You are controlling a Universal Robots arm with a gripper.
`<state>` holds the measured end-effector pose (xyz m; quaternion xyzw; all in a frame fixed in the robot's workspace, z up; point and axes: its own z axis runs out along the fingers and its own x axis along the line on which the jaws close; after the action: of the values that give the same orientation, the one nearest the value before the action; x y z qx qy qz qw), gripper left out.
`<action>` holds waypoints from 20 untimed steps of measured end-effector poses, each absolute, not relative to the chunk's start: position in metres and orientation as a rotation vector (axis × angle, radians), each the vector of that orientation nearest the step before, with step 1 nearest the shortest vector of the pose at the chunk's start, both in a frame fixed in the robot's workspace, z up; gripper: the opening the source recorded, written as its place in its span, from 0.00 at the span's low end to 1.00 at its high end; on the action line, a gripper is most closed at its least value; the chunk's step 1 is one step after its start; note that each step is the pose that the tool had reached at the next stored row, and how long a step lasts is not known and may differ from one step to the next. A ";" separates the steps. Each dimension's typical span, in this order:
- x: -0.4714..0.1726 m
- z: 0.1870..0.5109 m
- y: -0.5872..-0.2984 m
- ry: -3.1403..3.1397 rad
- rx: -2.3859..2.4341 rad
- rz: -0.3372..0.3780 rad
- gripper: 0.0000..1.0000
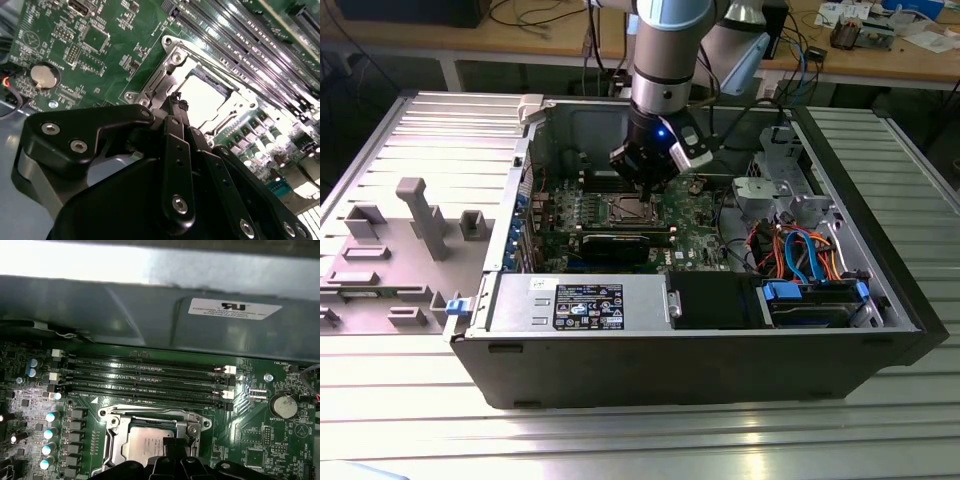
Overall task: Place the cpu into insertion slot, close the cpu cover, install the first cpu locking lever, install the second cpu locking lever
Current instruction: 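Install the first cpu locking lever, then install the second cpu locking lever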
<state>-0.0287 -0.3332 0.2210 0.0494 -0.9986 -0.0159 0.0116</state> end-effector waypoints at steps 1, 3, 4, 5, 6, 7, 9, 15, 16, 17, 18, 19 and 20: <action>-0.029 0.223 -0.333 -3.114 0.154 -0.050 0.11; -0.029 0.226 -0.333 -3.114 0.155 -0.050 0.11; -0.029 0.229 -0.333 -3.114 0.155 -0.050 0.11; -0.029 0.232 -0.333 -3.114 0.156 -0.050 0.11; -0.029 0.235 -0.333 -3.114 0.156 -0.050 0.11; -0.029 0.236 -0.333 -3.114 0.156 -0.050 0.11; -0.029 0.240 -0.333 -3.114 0.156 -0.050 0.11; -0.029 0.247 -0.333 -3.114 0.157 -0.050 0.11; -0.029 0.247 -0.333 -3.114 0.157 -0.050 0.11; -0.029 0.248 -0.333 -3.114 0.157 -0.050 0.11; -0.029 0.248 -0.333 -3.114 0.157 -0.050 0.11; -0.029 0.248 -0.333 -3.114 0.157 -0.050 0.11; -0.029 0.248 -0.333 -3.114 0.157 -0.050 0.11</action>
<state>-0.0287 -0.3332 0.2477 0.0502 -0.9985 -0.0159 0.0115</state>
